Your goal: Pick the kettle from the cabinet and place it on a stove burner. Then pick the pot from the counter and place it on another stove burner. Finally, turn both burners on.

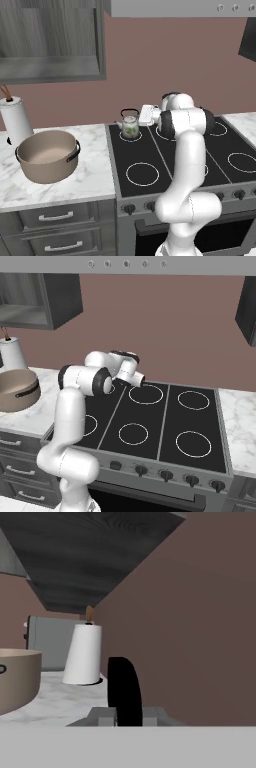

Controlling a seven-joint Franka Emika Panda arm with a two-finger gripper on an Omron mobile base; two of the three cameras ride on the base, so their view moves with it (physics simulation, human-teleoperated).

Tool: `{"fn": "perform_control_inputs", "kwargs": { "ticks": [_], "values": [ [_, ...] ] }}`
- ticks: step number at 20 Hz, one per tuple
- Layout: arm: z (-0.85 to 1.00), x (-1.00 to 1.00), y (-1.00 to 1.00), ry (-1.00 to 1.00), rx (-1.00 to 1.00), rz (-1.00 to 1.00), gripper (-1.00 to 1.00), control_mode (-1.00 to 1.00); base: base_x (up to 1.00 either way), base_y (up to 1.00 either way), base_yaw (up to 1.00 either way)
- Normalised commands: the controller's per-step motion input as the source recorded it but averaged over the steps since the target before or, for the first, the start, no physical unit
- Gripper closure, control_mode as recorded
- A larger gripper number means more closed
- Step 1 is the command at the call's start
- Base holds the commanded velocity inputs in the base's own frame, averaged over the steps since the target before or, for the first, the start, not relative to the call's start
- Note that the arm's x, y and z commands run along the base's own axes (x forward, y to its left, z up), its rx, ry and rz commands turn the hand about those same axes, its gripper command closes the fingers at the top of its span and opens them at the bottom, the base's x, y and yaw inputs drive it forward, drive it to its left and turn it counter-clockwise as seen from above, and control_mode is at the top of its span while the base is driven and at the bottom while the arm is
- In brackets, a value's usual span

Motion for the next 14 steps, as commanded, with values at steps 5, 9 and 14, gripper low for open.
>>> {"fn": "perform_control_inputs", "kwargs": {
  "ticks": [5, 9, 14],
  "values": [
    [-0.08, 0.08, 0.0, 0.0, 0.0, 0.0, -1.0, -1.0, 0.0, 0.0, 0.0],
    [-0.04, 0.04, 0.0, 0.0, 0.0, 0.0, -1.0, -1.0, 0.0, 0.0, 0.0],
    [0.0, 0.0, 0.0, -0.01, 0.0, 0.0, -1.0, -1.0, 0.0, 0.0, 0.0]
  ]
}}
